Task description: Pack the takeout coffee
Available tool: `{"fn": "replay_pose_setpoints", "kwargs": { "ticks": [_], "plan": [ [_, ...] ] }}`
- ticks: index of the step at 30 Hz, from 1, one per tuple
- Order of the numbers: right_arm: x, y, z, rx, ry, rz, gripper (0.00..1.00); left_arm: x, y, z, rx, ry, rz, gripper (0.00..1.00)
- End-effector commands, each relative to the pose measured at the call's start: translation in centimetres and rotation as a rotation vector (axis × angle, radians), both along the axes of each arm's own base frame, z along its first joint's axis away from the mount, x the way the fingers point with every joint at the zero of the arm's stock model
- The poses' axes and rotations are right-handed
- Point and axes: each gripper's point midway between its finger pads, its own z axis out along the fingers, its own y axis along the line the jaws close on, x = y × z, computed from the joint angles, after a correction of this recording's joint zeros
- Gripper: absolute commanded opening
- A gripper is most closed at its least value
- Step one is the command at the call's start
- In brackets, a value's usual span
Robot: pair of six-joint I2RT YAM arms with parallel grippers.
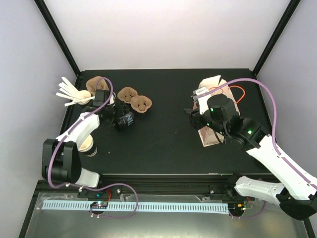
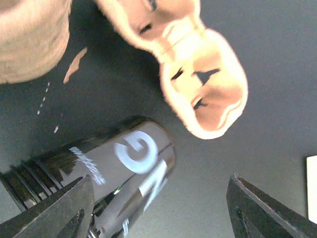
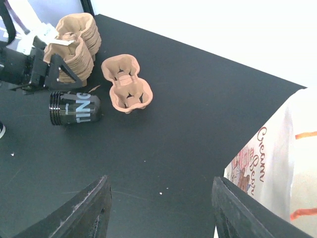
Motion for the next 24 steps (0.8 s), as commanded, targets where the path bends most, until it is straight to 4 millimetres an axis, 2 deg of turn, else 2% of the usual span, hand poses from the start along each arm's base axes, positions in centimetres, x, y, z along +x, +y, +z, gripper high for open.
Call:
{"fn": "replay_pose_setpoints", "kwargs": {
  "ticks": [1,5,9,14,17,22,24],
  "plan": [
    [-0.4,0.1,0.8,0.016,-0.024,0.023,0.58,-0.3,-0.2,-0.7,-0.014,0.04,-0.001,0.76],
    [-0.5,0.1,0.6,0.016,-0.024,0.028,0.58,-1.4,0.3,0.4,-0.007,-0.018,0.017,0.79],
    [-0.6,0.4,0.5,0.023,-0.016,0.043,0.58,-2.6,0.0,1.0,-0.036,-0.026,0.011,0.83],
    [-0.9,0.8,0.6,0.038,-0.008,0.062,0.58,-4.1,1.1,2.7,-0.012,-0.084,0.05,0.9],
    [-1.0,0.7,0.4,0.043,0.0,0.062,0.59,-5.4,0.4,3.0,-0.072,-0.116,0.036,0.91],
    [-1.4,0.8,0.4,0.058,0.011,0.077,0.59,-7.4,-1.5,1.4,-0.221,-0.086,-0.002,0.91],
    [-1.6,0.9,0.5,0.063,0.013,0.086,0.59,-7.9,-1.7,0.6,-0.244,-0.065,-0.001,0.91]
  ]
}}
